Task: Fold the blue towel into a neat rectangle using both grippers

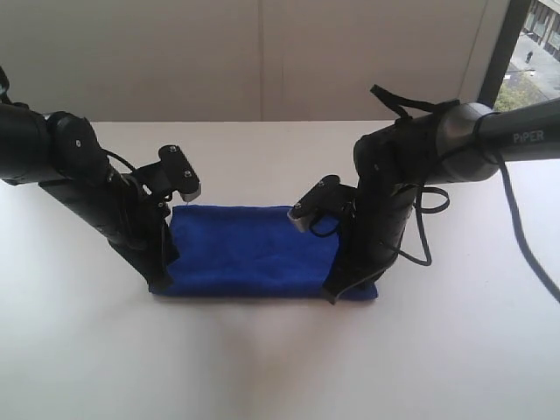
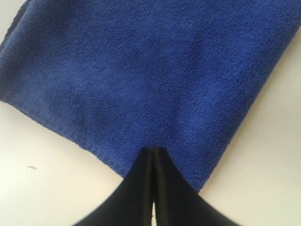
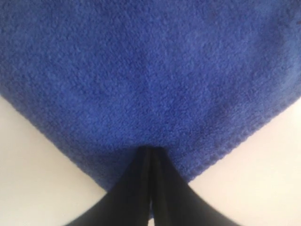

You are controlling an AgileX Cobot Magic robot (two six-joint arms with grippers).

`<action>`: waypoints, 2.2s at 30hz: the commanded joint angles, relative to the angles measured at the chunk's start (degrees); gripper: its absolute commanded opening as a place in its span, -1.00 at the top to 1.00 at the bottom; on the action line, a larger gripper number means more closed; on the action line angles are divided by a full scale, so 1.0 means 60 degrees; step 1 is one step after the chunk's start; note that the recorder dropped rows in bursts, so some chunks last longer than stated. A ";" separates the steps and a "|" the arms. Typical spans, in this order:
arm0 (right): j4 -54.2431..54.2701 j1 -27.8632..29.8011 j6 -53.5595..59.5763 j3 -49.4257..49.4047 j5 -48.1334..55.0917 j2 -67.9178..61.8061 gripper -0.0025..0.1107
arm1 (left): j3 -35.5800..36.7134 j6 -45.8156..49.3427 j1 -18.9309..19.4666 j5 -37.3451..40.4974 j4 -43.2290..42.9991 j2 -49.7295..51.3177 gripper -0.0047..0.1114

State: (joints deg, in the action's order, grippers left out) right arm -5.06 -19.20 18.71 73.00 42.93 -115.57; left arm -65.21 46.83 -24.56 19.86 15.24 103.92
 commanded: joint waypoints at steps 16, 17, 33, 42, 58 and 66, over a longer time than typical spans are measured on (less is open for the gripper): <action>-0.0389 0.0066 -0.0497 -0.0046 -0.1021 0.1464 0.96 | 0.0090 -0.0647 0.0019 -0.0266 0.0099 -0.1143 0.92; -0.0410 0.0066 -0.0609 -0.0046 -0.1161 0.1881 0.96 | 0.0090 -0.0831 0.0019 -0.0340 0.0099 -0.1417 0.92; -0.1314 0.0265 -0.3178 -0.2473 -0.2873 0.9178 0.96 | 0.3136 -0.3948 0.0186 -0.2193 0.0099 -0.8776 0.92; -0.1217 0.0265 -0.4903 -0.7517 -0.5137 1.2130 0.96 | 0.7710 -0.5741 0.0186 -0.4441 0.0170 -1.2760 0.92; 0.0360 0.0265 -0.4721 -1.2167 -0.9971 1.1657 0.96 | 1.0869 -0.6739 0.0186 -0.4894 0.0109 -1.2866 0.92; 0.0376 0.0265 -0.4871 -1.2167 -0.9398 1.1657 0.96 | 1.0869 -0.6889 0.0186 -0.4867 0.0108 -1.2866 0.92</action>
State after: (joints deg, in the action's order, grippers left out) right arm -3.06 -17.87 -10.02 0.31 -13.67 -45.46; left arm -0.36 6.41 -23.51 -9.75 15.45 27.05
